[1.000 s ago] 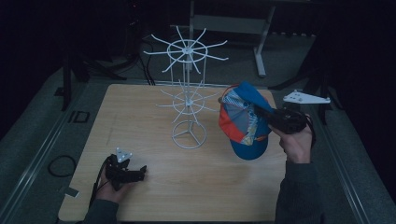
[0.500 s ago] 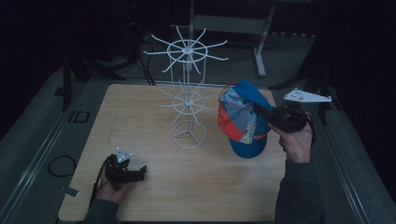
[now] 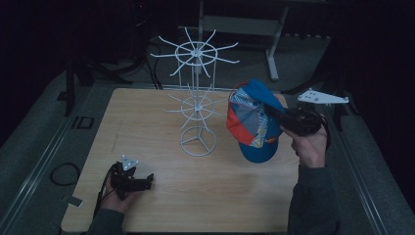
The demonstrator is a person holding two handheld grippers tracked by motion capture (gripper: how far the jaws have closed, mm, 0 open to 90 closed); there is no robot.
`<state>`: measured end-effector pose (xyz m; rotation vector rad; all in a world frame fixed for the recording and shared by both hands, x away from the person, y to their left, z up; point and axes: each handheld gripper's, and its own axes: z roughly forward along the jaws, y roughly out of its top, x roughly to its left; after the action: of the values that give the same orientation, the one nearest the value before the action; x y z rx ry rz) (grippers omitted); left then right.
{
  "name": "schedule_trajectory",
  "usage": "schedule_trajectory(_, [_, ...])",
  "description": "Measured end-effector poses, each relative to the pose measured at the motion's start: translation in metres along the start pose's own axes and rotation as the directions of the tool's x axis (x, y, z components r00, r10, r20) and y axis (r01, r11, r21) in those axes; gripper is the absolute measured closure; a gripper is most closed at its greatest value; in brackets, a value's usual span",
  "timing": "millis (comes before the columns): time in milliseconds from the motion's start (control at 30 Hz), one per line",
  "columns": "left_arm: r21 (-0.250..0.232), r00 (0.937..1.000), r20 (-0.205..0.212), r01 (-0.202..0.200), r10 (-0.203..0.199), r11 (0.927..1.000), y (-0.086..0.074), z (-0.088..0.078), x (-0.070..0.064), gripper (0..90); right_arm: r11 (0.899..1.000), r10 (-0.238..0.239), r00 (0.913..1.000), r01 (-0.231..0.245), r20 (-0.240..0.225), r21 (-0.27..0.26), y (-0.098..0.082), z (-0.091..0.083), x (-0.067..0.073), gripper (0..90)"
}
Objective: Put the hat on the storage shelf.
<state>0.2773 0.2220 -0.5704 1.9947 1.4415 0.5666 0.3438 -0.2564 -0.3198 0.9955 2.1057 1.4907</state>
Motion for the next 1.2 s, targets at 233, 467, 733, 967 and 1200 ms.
schedule_trajectory(233, [0.0, 1.0, 0.0, 0.0, 0.0, 1.0, 0.0, 0.0, 0.0, 3.1, 1.0, -0.001, 1.0, 0.001, -0.006, -0.012, 0.003, 0.001, -0.001, 87.4])
schedule_trajectory(467, [-0.001, 1.0, 0.0, -0.001, 0.001, 1.0, 0.0, 0.0, 0.0, 3.1, 1.0, 0.004, 0.9999, -0.005, -0.014, -0.031, 0.006, -0.001, -0.003, 87.4])
schedule_trajectory(733, [0.0, 1.0, 0.0, -0.001, 0.001, 1.0, 0.0, 0.0, 0.0, 3.1, 0.999, 0.001, 0.9998, -0.002, -0.019, -0.045, 0.007, -0.004, -0.004, 87.4])
schedule_trajectory(967, [-0.001, 1.0, 0.0, -0.001, 0.001, 1.0, 0.0, 0.0, 0.0, 3.1, 0.998, 0.001, 0.9996, -0.002, -0.028, -0.063, 0.011, -0.007, -0.004, 87.3])
schedule_trajectory(1200, [-0.002, 1.0, -0.001, 0.0, 0.0, 1.0, 0.0, 0.0, 0.0, 3.1, 0.997, -0.001, 0.9993, -0.002, -0.036, -0.076, 0.013, -0.009, -0.004, 87.3])
